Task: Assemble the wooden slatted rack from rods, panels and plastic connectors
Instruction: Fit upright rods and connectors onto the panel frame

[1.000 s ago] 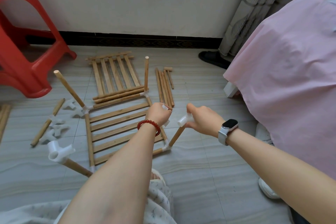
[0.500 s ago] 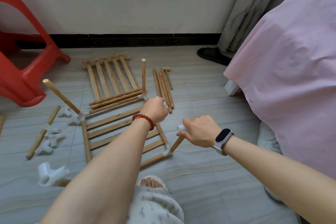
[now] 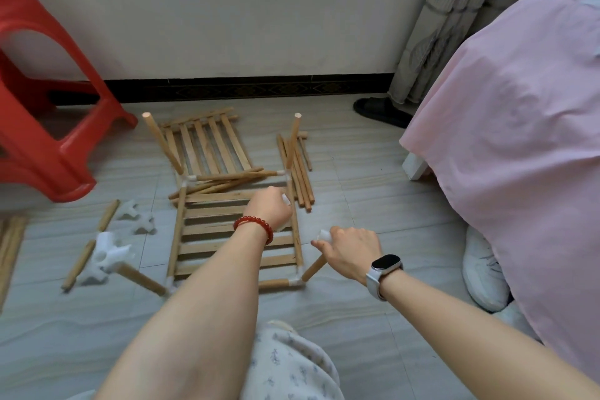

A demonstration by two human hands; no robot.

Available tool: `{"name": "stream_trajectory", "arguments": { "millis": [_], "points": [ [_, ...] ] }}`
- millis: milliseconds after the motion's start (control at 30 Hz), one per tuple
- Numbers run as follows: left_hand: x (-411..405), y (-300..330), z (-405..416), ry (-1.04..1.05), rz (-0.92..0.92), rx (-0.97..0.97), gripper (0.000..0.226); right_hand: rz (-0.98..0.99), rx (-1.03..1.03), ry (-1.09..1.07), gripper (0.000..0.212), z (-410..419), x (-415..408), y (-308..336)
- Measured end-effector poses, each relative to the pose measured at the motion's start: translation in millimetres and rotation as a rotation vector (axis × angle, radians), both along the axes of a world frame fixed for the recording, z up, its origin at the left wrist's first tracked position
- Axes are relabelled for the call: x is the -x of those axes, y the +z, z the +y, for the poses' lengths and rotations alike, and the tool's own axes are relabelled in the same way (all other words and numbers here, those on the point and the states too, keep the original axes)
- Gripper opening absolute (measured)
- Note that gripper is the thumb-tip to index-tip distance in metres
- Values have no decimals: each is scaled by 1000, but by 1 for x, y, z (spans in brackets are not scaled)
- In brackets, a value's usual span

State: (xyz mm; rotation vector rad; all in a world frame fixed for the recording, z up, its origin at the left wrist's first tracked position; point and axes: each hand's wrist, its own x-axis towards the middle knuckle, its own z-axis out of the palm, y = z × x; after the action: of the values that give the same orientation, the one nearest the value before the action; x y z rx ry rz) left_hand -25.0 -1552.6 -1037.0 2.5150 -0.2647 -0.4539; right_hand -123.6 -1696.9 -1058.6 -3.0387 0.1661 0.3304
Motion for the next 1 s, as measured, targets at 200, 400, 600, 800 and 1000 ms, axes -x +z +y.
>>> {"name": "stream_trajectory", "arguments": {
  "millis": [200, 400, 600, 800, 1000],
  "points": [
    [7, 1, 6, -154, 64, -71, 23, 100, -111, 32, 45, -5, -2, 5],
    [1, -6, 18, -200, 98, -139, 27, 128, 42, 121, 45, -36, -5, 12],
    [-5, -14, 11, -188, 137, -141, 25, 68, 77, 9, 44, -49, -9, 4],
    [-3, -14, 5, -190, 147, -103, 25, 132, 58, 8, 42, -47, -13, 4],
    [-4, 5, 6, -110, 158, 68, 34, 303, -88, 69, 50, -33, -26, 18]
  ]
}}
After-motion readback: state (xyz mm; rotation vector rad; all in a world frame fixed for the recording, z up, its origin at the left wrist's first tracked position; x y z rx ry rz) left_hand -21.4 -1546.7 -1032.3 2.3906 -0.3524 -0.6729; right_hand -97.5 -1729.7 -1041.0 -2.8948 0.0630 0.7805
